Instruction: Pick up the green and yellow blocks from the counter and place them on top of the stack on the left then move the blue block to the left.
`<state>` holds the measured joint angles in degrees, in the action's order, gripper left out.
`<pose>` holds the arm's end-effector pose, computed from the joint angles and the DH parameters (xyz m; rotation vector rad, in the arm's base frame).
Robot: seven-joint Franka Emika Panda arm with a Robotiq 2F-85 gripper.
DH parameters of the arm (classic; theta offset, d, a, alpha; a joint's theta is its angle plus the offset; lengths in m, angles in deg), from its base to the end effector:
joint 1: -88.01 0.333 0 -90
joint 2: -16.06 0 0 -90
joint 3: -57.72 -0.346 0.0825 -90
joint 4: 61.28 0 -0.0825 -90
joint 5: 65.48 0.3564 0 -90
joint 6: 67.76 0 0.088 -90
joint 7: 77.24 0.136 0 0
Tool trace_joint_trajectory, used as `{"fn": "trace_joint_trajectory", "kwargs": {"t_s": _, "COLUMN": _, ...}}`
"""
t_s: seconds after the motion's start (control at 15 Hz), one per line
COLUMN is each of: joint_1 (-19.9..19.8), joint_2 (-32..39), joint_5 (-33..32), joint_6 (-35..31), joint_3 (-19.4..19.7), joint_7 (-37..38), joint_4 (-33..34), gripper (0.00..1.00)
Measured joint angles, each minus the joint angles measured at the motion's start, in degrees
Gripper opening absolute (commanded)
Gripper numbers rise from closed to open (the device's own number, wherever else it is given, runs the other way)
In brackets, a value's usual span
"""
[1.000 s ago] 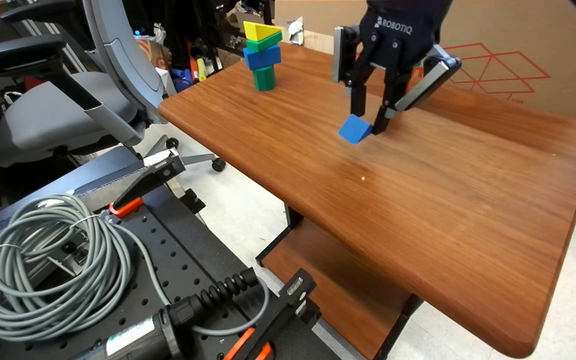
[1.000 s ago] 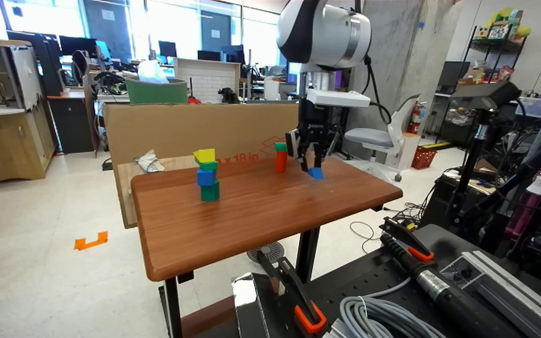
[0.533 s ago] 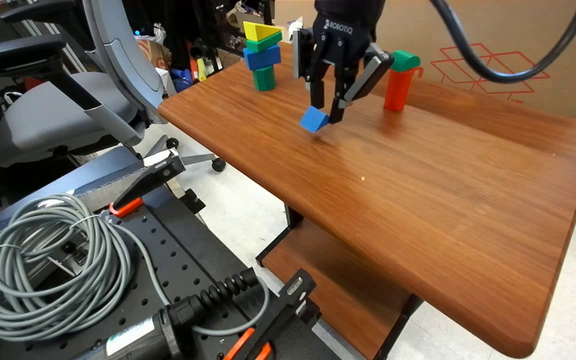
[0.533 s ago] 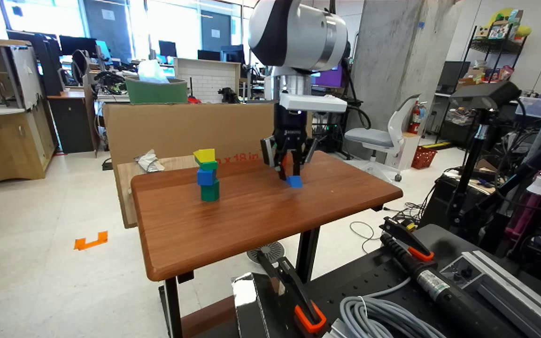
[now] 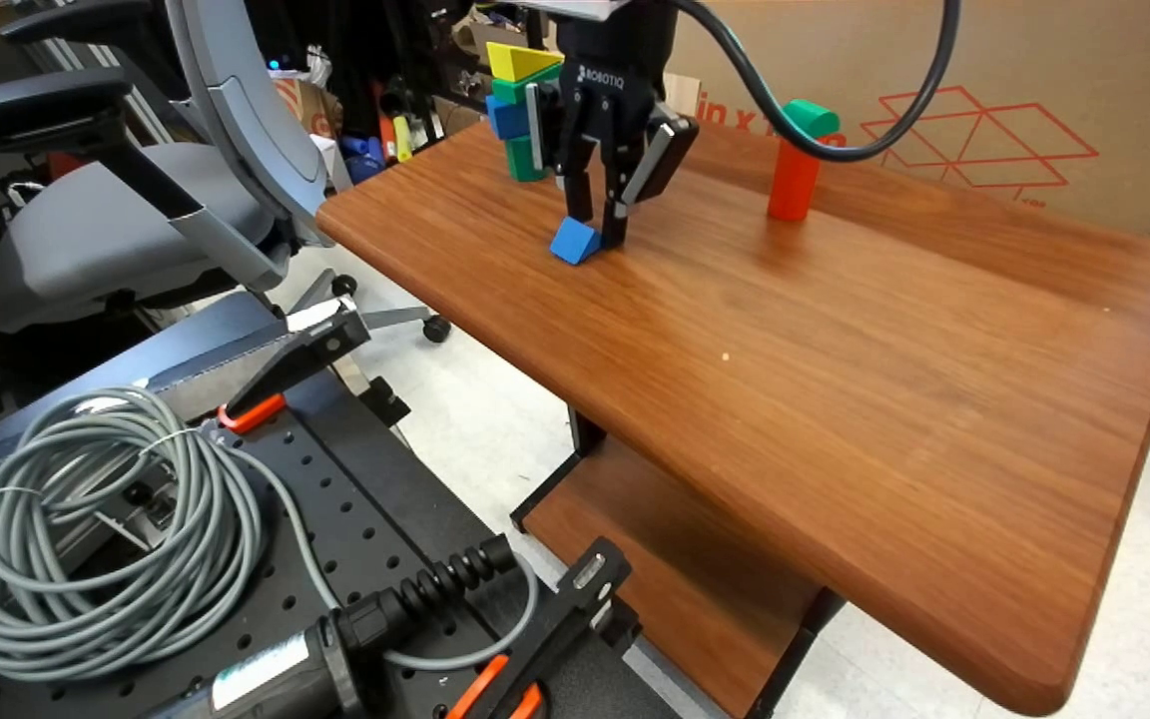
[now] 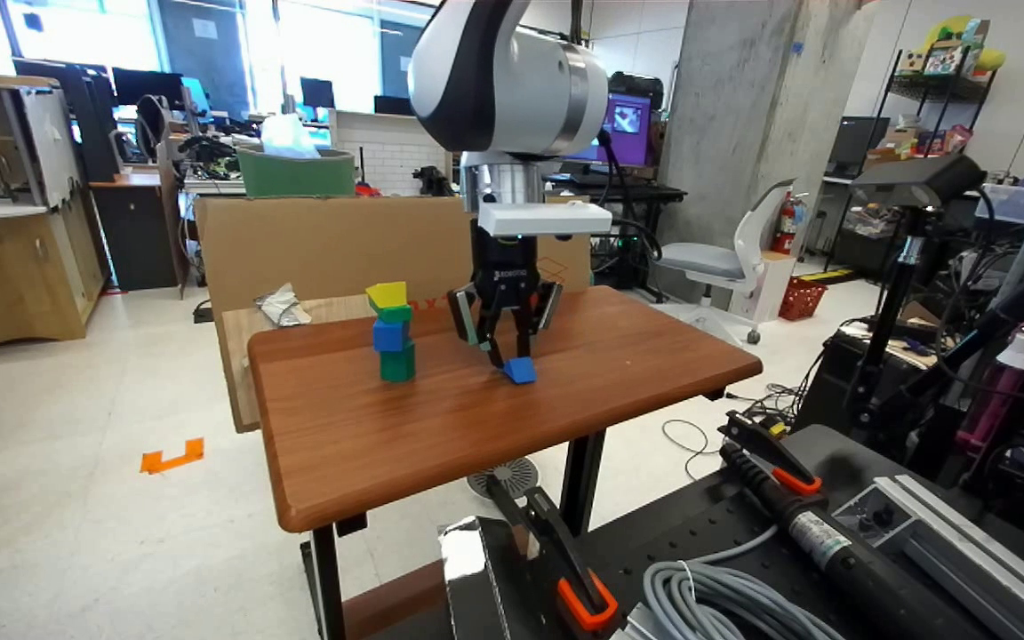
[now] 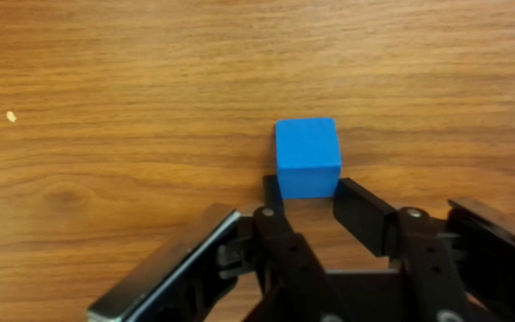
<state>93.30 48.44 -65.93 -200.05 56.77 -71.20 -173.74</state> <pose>0.5806 0.0630 0.1853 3.1035 0.0121 -0.3398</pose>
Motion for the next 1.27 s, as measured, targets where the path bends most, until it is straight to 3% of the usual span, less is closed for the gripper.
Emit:
{"fn": "trace_joint_trajectory", "kwargs": {"t_s": 0.13, "joint_1": 0.05, "joint_2": 0.00, "joint_5": -0.27, "joint_6": -0.05, "joint_3": -0.01, "joint_7": 0.00, "joint_4": -0.03, "gripper": 0.68}}
{"fn": "trace_joint_trajectory", "kwargs": {"t_s": 0.4, "joint_1": 0.05, "joint_2": -0.42, "joint_5": -0.29, "joint_6": -1.68, "joint_3": -0.02, "joint_7": -0.01, "joint_4": -0.80, "gripper": 0.97}}
{"fn": "trace_joint_trajectory", "kwargs": {"t_s": 0.47, "joint_1": 0.04, "joint_2": -0.94, "joint_5": -0.27, "joint_6": -2.40, "joint_3": -0.02, "joint_7": -0.04, "joint_4": -1.30, "gripper": 1.00}}
{"fn": "trace_joint_trajectory", "kwargs": {"t_s": 0.93, "joint_1": -0.68, "joint_2": -14.88, "joint_5": 2.50, "joint_6": -6.38, "joint_3": -1.07, "joint_7": -3.28, "joint_4": -12.76, "gripper": 1.00}}
{"fn": "trace_joint_trajectory", "kwargs": {"t_s": 1.13, "joint_1": -0.89, "joint_2": -24.36, "joint_5": 3.67, "joint_6": -3.56, "joint_3": -1.06, "joint_7": -4.31, "joint_4": -18.52, "gripper": 1.00}}
{"fn": "trace_joint_trajectory", "kwargs": {"t_s": 1.27, "joint_1": -0.98, "joint_2": -30.11, "joint_5": 3.33, "joint_6": 1.66, "joint_3": -0.58, "joint_7": -3.67, "joint_4": -20.97, "gripper": 1.00}}
